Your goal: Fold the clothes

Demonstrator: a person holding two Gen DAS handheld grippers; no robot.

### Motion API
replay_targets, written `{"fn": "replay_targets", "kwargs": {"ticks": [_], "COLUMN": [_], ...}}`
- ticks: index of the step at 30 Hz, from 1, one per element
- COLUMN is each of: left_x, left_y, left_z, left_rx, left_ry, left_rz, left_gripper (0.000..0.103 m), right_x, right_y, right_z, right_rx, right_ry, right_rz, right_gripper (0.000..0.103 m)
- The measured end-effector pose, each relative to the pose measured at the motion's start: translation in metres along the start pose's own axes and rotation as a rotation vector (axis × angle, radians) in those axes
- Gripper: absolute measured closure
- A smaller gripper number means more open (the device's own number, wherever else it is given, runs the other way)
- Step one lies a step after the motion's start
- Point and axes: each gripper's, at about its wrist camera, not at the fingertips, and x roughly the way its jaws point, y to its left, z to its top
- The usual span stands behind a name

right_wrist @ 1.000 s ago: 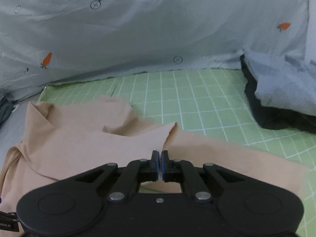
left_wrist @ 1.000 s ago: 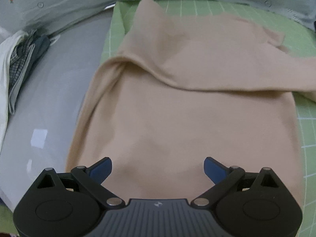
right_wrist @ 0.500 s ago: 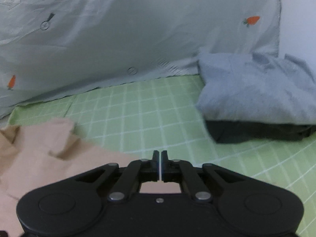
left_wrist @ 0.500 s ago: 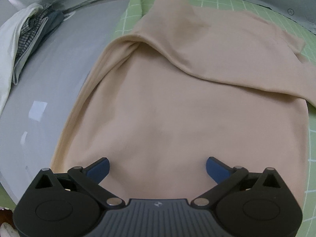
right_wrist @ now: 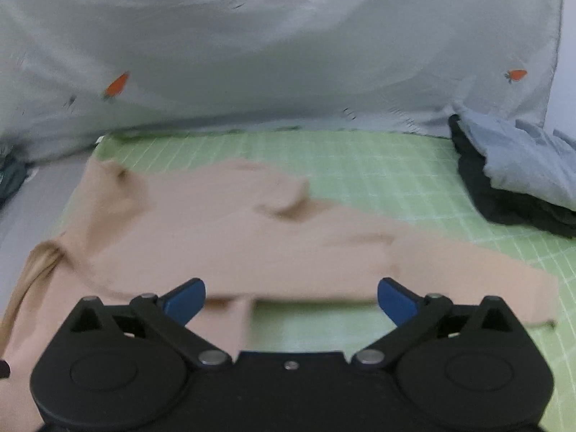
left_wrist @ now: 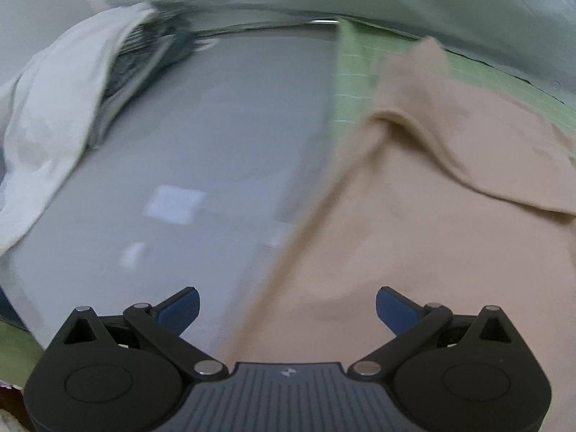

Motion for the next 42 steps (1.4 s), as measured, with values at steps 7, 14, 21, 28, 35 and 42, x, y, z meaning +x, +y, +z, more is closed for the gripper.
{"fn": "replay_targets", "kwargs": {"ticks": [7,14,21,28,35,42], "left_x": [0.012,0.025,0.035,0.039,0.040,0.031], "left_y": [0.089,0.136,0.154,0.151,0.143,0.113], "left_z": [0.008,0.008,0.008,0.010,0.012,0.009], "left_rx": [0.012,0.099,0.130,0.158,0.170,0.192], "left_ry": [-0.004,-0.004,0.022,0.023,0.026,0.032], "left_rz": [-0.011,-0.028,-0.067,-0.096,-0.120,-0.139], "left_gripper": [0.000,0.000,0.000,0.000,0.000,0.000], "right_x": [-0.027,-0.023,-0.020,-0.009,-0.014,-0.035], "right_y": [0.115,0.219,0.286,0.288,0.264,0.229], "right_z": [-0.018,-0.030,-0.049,-0.058,-0.056,-0.052], "right_rx": [0.020,0.053,-0.068,-0.054,0.029,0.075], "right_ry": [0.010,0.039,0.126,0.200,0.190,0.141], "right_rz": [0.047,0.160,0.257,0.240,0.288,0.342], "right_gripper": [0.001,0.033,0.055,0.080,0.097,0.100]}}
